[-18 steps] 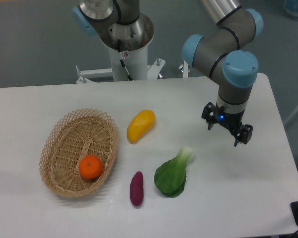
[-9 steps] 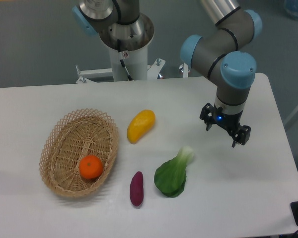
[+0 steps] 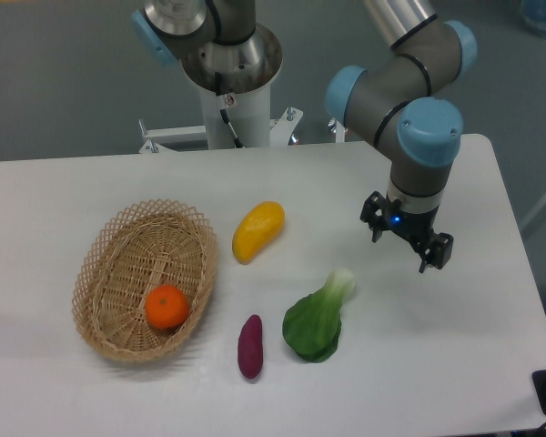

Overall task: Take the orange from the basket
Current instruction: 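Move the open gripper across the table toward the orange in the basket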

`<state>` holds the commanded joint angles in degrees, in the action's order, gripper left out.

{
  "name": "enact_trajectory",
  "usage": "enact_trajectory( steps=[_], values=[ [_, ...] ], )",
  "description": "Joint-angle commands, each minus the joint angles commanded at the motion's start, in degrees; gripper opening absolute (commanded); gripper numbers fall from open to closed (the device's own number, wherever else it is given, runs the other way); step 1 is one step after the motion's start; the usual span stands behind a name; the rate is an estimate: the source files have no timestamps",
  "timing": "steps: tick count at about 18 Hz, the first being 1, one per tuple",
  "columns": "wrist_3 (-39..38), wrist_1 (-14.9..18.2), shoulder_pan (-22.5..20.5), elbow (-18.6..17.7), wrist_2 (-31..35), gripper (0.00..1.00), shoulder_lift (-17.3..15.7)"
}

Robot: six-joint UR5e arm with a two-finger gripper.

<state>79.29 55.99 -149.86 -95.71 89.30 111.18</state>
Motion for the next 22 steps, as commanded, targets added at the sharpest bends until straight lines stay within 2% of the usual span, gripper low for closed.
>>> enact_trajectory(
  steps=[3,6,10,14,22],
  values=[
    [-6.3,-0.2,1.9,0.3,-0.4,1.00,0.0],
    [-8.0,0.0,2.6,0.0,-0.7,1.00,-0.8],
    [-12.5,0.3,6.3,-0.6,-0.9,1.00,-1.7],
    [-25.7,-0.4,11.0,-0.9,-1.2,1.00,-2.1],
    [-33.1,-0.4,16.1,-1.1,-5.1,1.00,-3.0]
  ],
)
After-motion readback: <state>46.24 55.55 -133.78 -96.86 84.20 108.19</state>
